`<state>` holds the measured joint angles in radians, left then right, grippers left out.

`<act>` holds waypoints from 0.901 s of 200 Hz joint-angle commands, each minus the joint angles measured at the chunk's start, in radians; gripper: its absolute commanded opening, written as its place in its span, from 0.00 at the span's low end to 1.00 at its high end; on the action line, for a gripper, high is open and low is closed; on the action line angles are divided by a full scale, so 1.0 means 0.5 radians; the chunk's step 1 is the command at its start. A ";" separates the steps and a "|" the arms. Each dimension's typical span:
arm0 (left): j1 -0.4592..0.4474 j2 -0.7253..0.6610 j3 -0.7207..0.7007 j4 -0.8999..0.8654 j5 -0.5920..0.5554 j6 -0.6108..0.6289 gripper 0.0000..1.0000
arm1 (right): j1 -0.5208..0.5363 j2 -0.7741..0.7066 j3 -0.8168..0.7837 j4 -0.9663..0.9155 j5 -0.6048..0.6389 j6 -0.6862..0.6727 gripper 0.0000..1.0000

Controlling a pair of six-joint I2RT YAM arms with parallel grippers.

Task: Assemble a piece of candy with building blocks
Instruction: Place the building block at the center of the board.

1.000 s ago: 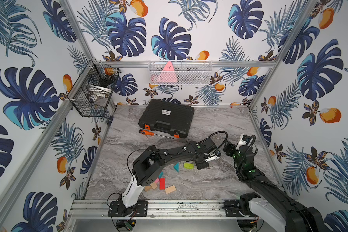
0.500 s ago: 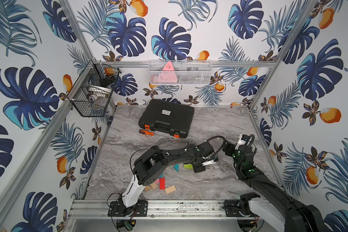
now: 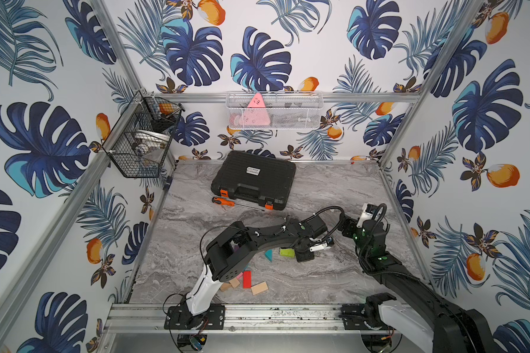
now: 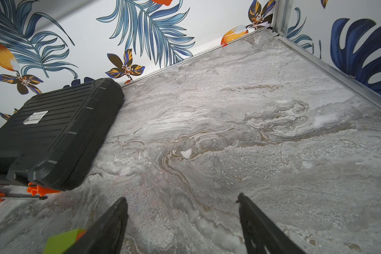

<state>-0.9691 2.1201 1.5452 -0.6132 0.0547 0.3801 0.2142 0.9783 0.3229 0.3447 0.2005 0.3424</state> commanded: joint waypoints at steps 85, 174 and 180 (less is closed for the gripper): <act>-0.001 -0.122 0.005 -0.011 -0.066 0.032 0.51 | 0.001 0.009 0.024 0.071 -0.032 -0.019 0.82; 0.037 -0.712 -0.246 0.120 -0.342 -0.325 0.59 | 0.000 0.013 0.044 0.019 -0.047 0.009 0.83; 0.047 -0.782 -0.295 0.148 -0.342 -0.402 0.59 | 0.001 0.012 0.049 0.000 -0.068 0.007 0.83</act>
<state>-0.9630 1.8263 1.4540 -0.5877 -0.0597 0.3176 0.2142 0.9848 0.3340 0.3489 0.1852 0.3397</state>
